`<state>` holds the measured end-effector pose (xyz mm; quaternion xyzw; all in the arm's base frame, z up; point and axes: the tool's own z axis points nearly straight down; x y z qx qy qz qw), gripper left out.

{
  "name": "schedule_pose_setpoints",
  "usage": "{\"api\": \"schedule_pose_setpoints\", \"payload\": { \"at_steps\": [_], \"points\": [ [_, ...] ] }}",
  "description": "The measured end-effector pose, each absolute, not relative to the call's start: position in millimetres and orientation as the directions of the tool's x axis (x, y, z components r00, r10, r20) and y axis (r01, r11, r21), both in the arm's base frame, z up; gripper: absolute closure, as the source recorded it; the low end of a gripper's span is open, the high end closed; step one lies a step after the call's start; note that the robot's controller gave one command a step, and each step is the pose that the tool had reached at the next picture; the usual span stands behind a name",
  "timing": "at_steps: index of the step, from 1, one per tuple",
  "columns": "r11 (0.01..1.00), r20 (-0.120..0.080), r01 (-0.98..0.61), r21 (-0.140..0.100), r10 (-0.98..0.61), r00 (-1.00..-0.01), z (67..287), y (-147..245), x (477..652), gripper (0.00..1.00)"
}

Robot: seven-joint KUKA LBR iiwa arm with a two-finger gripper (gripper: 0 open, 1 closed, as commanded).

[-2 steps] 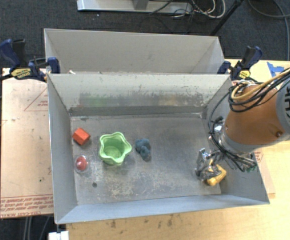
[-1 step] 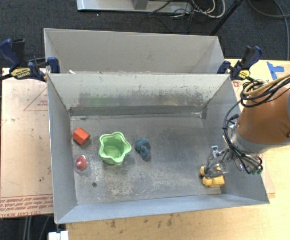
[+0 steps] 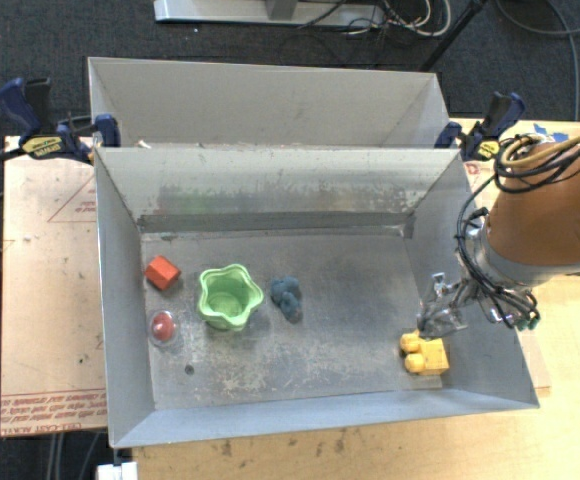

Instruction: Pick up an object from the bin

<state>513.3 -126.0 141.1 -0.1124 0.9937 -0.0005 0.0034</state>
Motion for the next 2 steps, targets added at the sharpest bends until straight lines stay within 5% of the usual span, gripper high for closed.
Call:
{"api": "schedule_pose_setpoints", "payload": {
  "at_steps": [1,2],
  "points": [
    [0.975,-0.003,-0.224,0.000,-0.224,-0.975,139,-126,512.2,0.00],
    [0.909,-0.007,-0.417,-0.003,-0.417,-0.909,74,-127,502.2,0.00]
  ]
}}
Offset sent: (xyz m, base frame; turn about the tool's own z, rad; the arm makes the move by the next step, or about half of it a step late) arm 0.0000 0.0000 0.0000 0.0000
